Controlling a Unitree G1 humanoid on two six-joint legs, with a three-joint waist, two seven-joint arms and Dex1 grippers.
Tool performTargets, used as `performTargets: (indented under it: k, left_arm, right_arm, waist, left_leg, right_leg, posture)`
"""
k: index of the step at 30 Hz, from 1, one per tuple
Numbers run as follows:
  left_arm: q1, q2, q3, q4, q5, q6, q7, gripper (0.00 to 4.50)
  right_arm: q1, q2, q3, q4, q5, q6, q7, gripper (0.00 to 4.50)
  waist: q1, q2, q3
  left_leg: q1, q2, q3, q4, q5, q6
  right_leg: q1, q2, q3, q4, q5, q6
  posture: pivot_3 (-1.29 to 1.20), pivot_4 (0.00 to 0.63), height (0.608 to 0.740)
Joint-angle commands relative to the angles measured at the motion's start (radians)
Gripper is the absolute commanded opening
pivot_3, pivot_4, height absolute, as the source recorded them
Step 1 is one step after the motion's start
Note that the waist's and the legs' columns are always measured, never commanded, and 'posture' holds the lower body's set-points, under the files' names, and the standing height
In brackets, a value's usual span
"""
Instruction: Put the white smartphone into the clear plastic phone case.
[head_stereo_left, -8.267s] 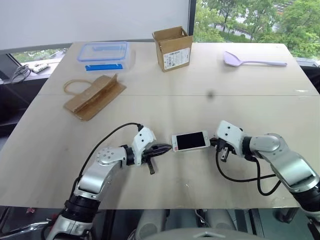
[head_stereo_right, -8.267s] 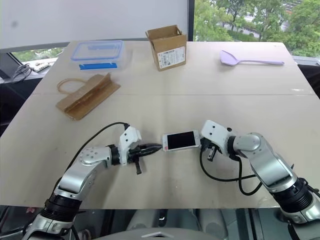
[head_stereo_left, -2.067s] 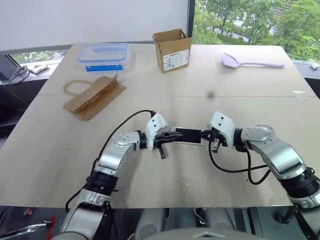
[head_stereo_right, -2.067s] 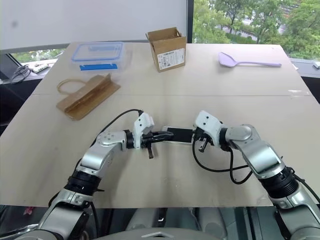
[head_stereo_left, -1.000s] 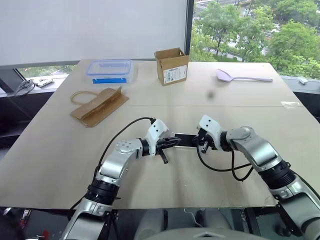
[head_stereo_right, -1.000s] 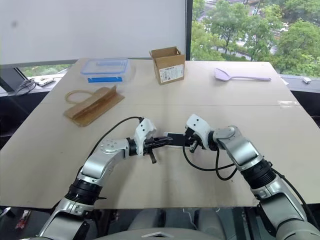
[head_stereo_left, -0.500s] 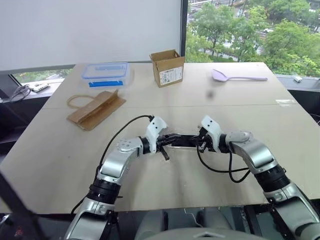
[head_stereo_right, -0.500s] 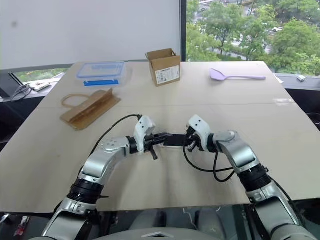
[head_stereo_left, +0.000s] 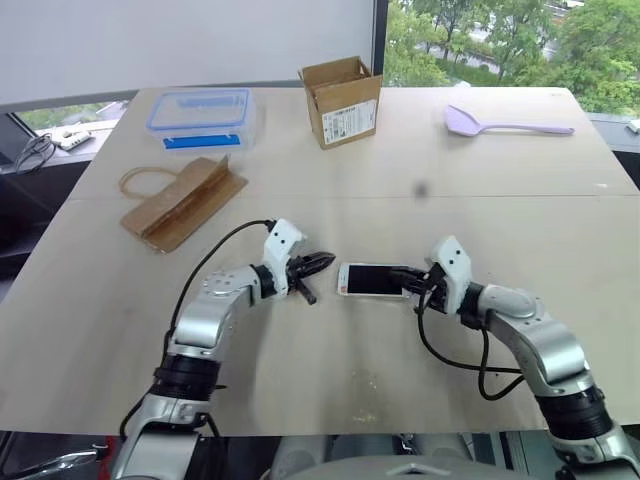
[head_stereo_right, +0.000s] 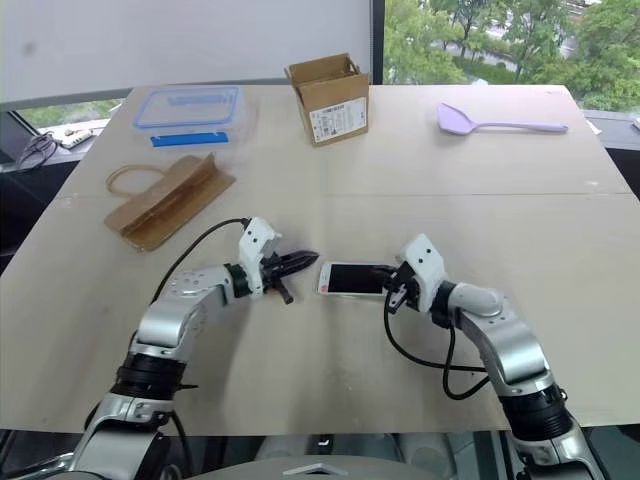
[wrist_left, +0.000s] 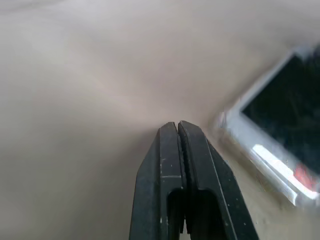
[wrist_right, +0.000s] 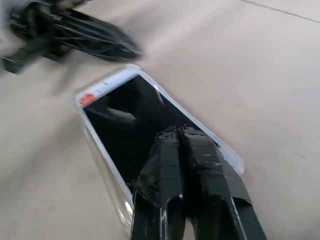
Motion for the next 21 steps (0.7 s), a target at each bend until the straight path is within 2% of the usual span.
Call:
performTargets:
  k: [1, 12, 16, 21]
  left_arm:
    - [0.03, 0.029, -0.011, -0.052, -0.013, 0.012, -0.036, 0.02]
    - [0.062, 0.062, -0.045, -0.093, -0.022, 0.024, -0.105, 0.02]
    - [0.062, 0.064, -0.056, -0.087, -0.017, 0.015, -0.116, 0.02]
    - [0.066, 0.067, -0.071, -0.091, -0.011, 0.007, -0.129, 0.02]
  right_arm:
    - [0.028, -0.047, -0.033, -0.075, -0.007, 0.05, -0.037, 0.0]
    - [0.104, -0.179, -0.092, -0.216, 0.024, 0.135, -0.058, 0.0]
    - [0.113, -0.204, -0.068, -0.214, 0.017, 0.125, -0.06, 0.0]
    - [0.077, -0.182, -0.005, -0.209, 0.024, 0.113, -0.047, 0.0]
  waist:
    - [0.003, -0.001, 0.006]
    - [0.006, -0.002, 0.013]
    - [0.005, -0.002, 0.013]
    - [0.004, -0.002, 0.013]
  left_leg:
    - [0.0, 0.0, 0.0, 0.0, 0.0, 0.0]
    - [0.0, 0.0, 0.0, 0.0, 0.0, 0.001]
    - [0.0, 0.0, 0.0, 0.001, 0.0, 0.001]
    - [0.0, 0.0, 0.0, 0.003, 0.0, 0.001]
  right_leg:
    - [0.0, 0.0, 0.0, 0.0, -0.002, 0.003]
    - [0.0, 0.0, -0.001, 0.0, -0.002, 0.004]
    - [0.0, 0.0, -0.001, 0.0, -0.002, 0.004]
    - [0.001, 0.001, -0.002, 0.001, -0.002, 0.004]
  posture:
    - [0.0, 0.15, 0.74]
    - [0.0, 0.15, 0.74]
    - [0.0, 0.15, 0.74]
    - [0.0, 0.15, 0.74]
